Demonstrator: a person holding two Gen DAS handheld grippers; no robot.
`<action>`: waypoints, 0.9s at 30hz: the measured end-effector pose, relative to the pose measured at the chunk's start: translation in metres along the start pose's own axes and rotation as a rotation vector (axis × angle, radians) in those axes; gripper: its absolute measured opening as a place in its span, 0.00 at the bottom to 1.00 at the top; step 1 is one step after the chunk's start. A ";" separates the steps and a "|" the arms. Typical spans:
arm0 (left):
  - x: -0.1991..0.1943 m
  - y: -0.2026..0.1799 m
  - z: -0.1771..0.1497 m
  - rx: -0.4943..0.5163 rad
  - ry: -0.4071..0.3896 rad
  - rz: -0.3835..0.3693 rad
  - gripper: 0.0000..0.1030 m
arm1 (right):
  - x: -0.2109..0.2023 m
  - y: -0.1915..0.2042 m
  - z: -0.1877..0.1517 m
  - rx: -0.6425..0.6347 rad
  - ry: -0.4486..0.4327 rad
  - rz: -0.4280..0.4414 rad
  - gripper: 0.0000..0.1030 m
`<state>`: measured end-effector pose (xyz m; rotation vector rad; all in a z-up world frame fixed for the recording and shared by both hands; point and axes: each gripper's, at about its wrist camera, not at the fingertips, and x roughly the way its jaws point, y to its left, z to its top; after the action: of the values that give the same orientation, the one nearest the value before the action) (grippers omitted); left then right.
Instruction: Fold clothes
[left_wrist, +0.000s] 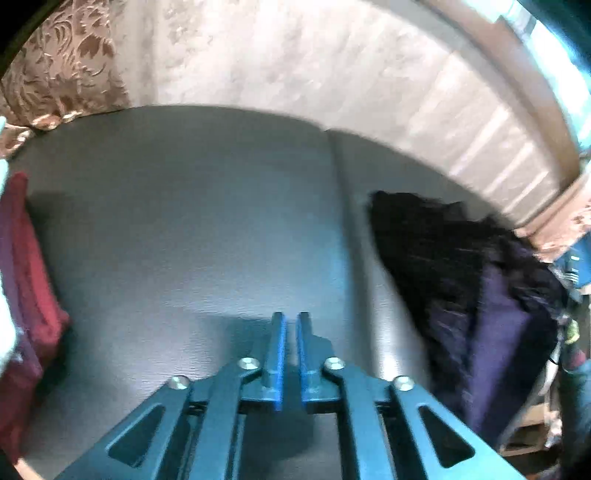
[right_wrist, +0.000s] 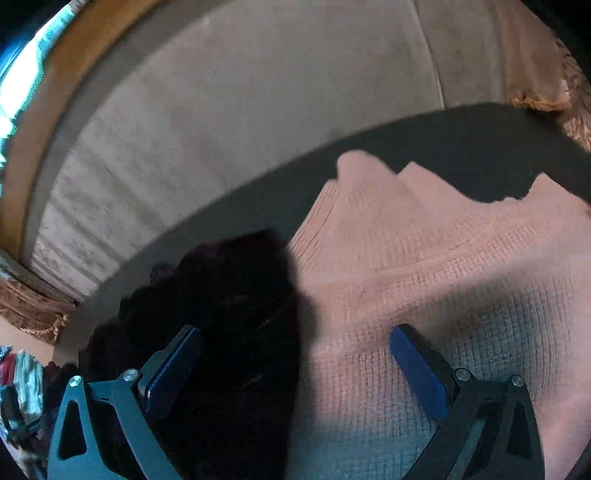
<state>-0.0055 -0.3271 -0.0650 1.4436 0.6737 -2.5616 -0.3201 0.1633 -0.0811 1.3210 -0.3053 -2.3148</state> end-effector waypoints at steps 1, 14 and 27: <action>0.005 -0.006 0.002 -0.002 0.008 -0.036 0.22 | -0.009 0.007 0.001 -0.018 -0.007 0.014 1.00; 0.098 -0.069 0.054 -0.054 0.040 -0.229 0.47 | -0.022 0.164 -0.091 -0.765 0.349 0.019 1.00; 0.088 -0.092 0.066 0.022 -0.026 -0.158 0.06 | -0.091 0.211 -0.120 -0.779 0.109 -0.030 0.13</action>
<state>-0.1331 -0.2644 -0.0798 1.4142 0.7873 -2.7088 -0.1190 0.0275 0.0111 1.0260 0.5999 -2.0264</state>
